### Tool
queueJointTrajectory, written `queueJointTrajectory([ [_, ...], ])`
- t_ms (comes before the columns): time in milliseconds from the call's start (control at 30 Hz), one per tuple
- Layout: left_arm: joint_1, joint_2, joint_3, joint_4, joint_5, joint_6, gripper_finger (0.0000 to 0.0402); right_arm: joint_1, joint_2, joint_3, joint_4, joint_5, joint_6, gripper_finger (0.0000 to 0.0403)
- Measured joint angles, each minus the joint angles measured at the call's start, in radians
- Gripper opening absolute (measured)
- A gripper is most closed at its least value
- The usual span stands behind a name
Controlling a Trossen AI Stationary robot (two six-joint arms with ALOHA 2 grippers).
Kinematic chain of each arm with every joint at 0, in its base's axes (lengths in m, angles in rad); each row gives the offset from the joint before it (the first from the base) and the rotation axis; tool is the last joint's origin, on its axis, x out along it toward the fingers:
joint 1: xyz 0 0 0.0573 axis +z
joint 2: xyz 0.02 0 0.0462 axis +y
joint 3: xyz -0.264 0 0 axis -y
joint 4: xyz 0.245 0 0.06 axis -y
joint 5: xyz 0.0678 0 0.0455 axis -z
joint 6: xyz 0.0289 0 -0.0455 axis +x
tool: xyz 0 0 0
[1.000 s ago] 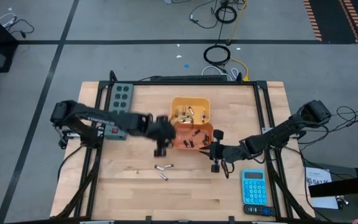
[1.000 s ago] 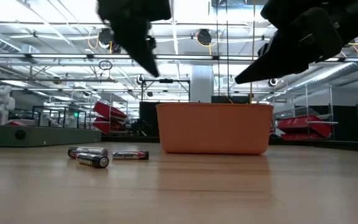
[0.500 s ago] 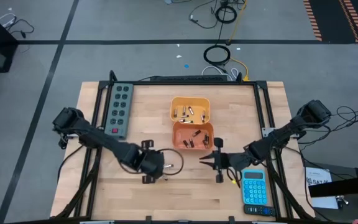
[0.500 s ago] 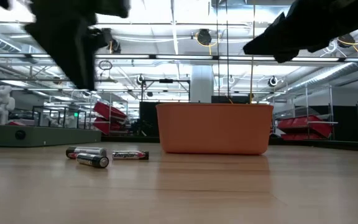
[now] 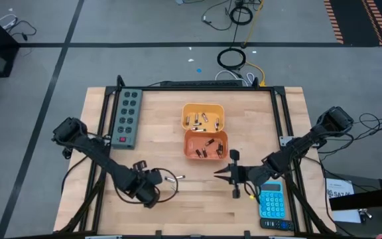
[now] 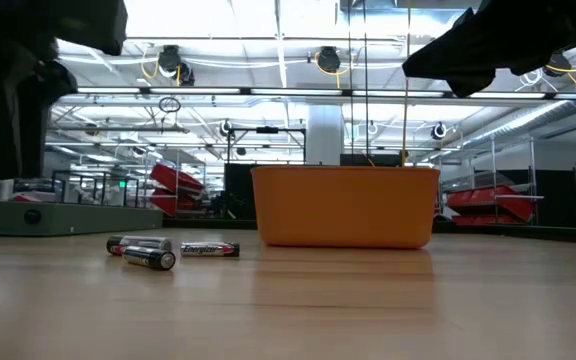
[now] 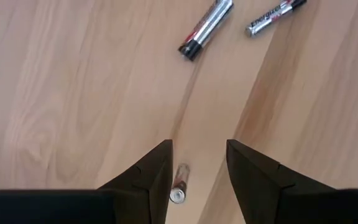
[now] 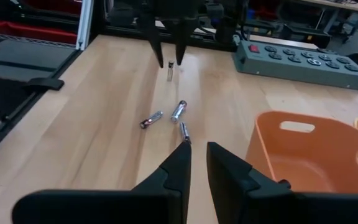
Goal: Sort batteries
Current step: Put the silver battery into the yellow bin
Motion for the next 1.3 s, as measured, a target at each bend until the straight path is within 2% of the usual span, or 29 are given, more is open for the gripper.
queueJointTrajectory([
  [400,-0.170,-0.043,0.000,-0.100,-0.063,-0.324,0.0159,0.038,0.000,0.000,-0.003,0.046,0.019,0.0045],
  [600,-0.205,-0.043,-0.042,-0.095,-0.068,-0.458,0.0159,0.038,0.000,0.000,-0.002,0.047,0.012,0.0045],
  [833,-0.195,-0.044,-0.160,0.073,-0.076,-0.480,0.0159,0.038,0.000,0.000,-0.002,0.047,0.010,0.0045],
  [1033,-0.166,-0.044,-0.212,0.085,-0.094,-0.480,0.0159,0.036,0.000,0.000,-0.002,0.047,0.010,0.0045],
  [1300,-0.119,-0.044,-0.284,0.232,-0.099,-0.394,0.0159,0.035,0.000,0.000,-0.002,0.048,0.002,0.0045],
])
